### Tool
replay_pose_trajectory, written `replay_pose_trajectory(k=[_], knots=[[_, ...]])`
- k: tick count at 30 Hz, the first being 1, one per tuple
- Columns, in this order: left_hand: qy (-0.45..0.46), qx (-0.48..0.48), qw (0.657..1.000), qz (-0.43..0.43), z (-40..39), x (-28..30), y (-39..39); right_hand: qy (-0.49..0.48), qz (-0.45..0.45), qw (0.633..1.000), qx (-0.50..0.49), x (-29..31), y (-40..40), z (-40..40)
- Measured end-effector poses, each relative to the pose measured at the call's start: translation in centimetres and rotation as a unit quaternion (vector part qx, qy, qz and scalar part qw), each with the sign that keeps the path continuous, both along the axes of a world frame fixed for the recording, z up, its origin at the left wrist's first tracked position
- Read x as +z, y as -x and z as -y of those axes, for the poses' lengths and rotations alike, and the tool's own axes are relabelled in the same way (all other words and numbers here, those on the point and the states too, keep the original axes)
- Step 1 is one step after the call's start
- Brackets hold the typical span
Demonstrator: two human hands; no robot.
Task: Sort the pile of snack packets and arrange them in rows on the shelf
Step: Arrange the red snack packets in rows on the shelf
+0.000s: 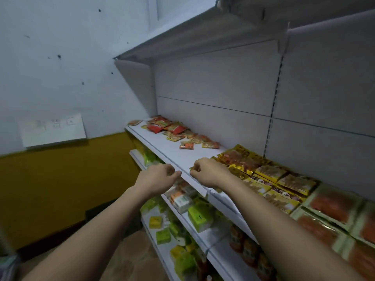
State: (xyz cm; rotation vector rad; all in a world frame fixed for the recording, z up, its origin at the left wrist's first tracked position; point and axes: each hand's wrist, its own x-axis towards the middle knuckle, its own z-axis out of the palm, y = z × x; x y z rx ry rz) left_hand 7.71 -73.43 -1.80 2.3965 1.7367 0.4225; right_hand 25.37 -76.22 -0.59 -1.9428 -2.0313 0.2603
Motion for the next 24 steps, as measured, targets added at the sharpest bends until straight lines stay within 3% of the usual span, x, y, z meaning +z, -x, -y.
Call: replay_pose_trajectory(k=[16, 24], knots=[[0.0, 0.03, 1.0, 0.002, -28.8, 0.2, 8.5, 0.022, -0.026, 0.998, 0.048, -0.2, 9.4, -30.4], [0.017, -0.015, 0.997, 0.077, -44.5, -2.6, 16.8, 0.012, -0.09, 0.995, -0.03, -2.8, 17.4, -45.5]])
